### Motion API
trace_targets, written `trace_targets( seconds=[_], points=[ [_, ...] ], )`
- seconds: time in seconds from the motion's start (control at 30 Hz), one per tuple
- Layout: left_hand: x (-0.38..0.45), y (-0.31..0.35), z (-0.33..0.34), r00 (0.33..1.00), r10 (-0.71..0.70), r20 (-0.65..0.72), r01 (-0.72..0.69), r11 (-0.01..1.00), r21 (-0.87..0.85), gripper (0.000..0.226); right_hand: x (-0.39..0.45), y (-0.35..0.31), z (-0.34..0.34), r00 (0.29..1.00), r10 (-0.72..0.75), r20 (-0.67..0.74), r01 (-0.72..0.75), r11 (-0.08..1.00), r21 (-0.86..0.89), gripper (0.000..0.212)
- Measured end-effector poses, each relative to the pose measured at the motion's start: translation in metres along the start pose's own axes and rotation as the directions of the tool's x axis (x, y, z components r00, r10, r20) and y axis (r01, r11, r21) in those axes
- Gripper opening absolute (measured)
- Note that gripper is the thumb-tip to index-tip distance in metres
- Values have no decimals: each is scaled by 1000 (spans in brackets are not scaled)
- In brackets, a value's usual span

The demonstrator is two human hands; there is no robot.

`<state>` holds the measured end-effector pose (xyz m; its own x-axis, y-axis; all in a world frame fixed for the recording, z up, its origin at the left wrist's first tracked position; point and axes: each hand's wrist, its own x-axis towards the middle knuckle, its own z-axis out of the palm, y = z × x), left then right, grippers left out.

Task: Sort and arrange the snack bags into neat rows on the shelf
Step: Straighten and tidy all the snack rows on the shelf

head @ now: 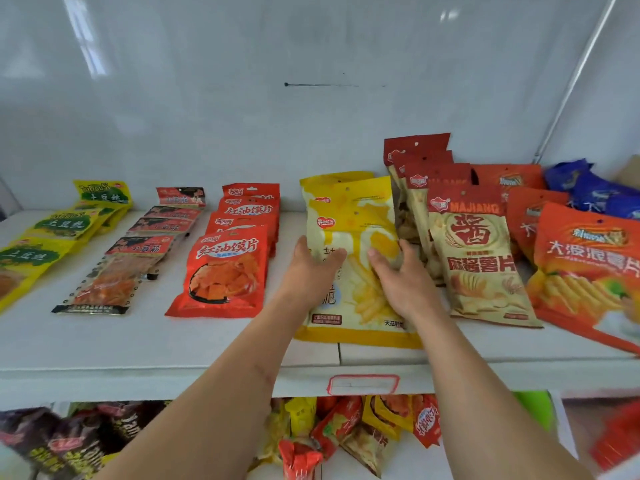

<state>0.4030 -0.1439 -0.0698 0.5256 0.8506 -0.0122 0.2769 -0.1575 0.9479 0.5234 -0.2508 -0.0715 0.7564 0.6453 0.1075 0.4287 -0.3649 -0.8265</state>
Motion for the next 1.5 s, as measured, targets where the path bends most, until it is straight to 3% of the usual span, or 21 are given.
trace_targets(
  seconds=[0.1,0.4,0.53,0.6,0.7,0.73,0.8,0.87,1.07,1.27,1.4,1.5],
  points=[
    [0,0,2,1000,-16,-16,15,1000,-18,43,2,1,-3,999,-12,37,10,999,44,74],
    [10,-1,1,997,-37,-66,34,998,-55,52,27,-2,-9,974,69,215,-101,984,143,99],
    [18,-1,-4,997,-73,-17,72,995,-70,44,39,-1,-13,956,92,277,-146,973,180,105],
    [22,3,-9,997,-71,5,71,994,-89,46,50,-1,-15,958,90,272,-153,963,222,107],
    [36,5,-11,997,-81,10,82,986,-143,86,61,-2,-11,958,89,272,-164,950,266,97],
    [38,6,-11,996,-82,20,84,981,-176,86,63,-3,-9,957,86,275,-167,943,288,89],
    [43,5,-9,996,-68,50,78,969,-235,62,66,-3,-3,955,67,289,-170,922,348,65],
    [49,0,-5,998,-50,40,59,969,-242,45,68,-4,4,962,61,265,-166,903,397,56],
    [65,-7,-1,997,-15,-73,1,983,-184,36,72,-7,24,996,7,88,-32,958,284,64],
    [77,-10,-1,997,-10,-71,2,994,-111,29,76,-7,29,999,26,47,-38,960,277,68],
    [83,-10,-6,998,-62,-13,59,988,-146,34,76,-7,25,997,36,75,-56,955,291,55],
    [89,-6,-14,994,-105,33,109,971,-211,51,81,-11,20,991,73,116,-104,953,284,79]
  ],
)
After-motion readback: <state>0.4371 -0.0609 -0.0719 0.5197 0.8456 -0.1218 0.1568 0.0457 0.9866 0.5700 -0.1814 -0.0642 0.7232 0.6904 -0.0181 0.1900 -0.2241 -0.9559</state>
